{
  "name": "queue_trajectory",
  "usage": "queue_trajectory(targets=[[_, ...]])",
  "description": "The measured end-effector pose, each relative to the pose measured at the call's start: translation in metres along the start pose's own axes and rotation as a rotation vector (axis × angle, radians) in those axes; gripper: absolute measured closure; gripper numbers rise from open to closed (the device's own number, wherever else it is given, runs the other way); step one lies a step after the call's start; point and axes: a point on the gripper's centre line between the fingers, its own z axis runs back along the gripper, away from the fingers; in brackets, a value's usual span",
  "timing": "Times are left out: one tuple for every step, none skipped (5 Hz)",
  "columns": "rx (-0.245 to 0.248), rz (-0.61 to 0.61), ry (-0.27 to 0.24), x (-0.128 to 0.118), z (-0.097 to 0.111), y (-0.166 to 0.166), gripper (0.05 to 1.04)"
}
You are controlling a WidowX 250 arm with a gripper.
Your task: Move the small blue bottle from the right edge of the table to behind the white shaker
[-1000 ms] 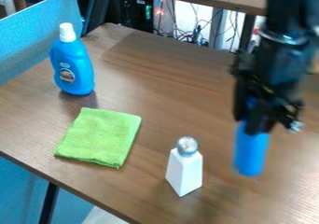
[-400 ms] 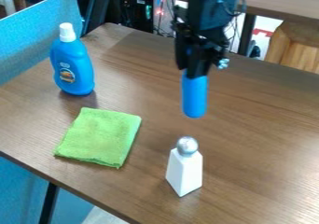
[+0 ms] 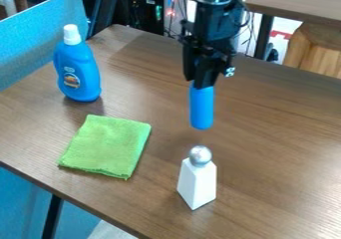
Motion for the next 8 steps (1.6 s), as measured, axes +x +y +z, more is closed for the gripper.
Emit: queue_trajectory(targets=[[-0.027,0.015,0.019,0.005,-0.012,0.012,0.708],[-0.046,0.009,0.063,0.010,-0.025,0.014,0.708],[-0.068,-0.010,0.082,0.017,-0.025,0.015,0.629],[-0.102,-0.003,0.080,0.014,-0.026,0.018,0.294],[-0.104,0.015,0.091,0.012,-0.026,0.019,0.100],[-0.053,0.041,0.068,0.009,-0.003,0.025,0.079],[0.011,0.071,-0.012,-0.002,0.033,0.024,0.083],[0.015,0.082,-0.142,-0.033,0.053,0.004,0.083]])
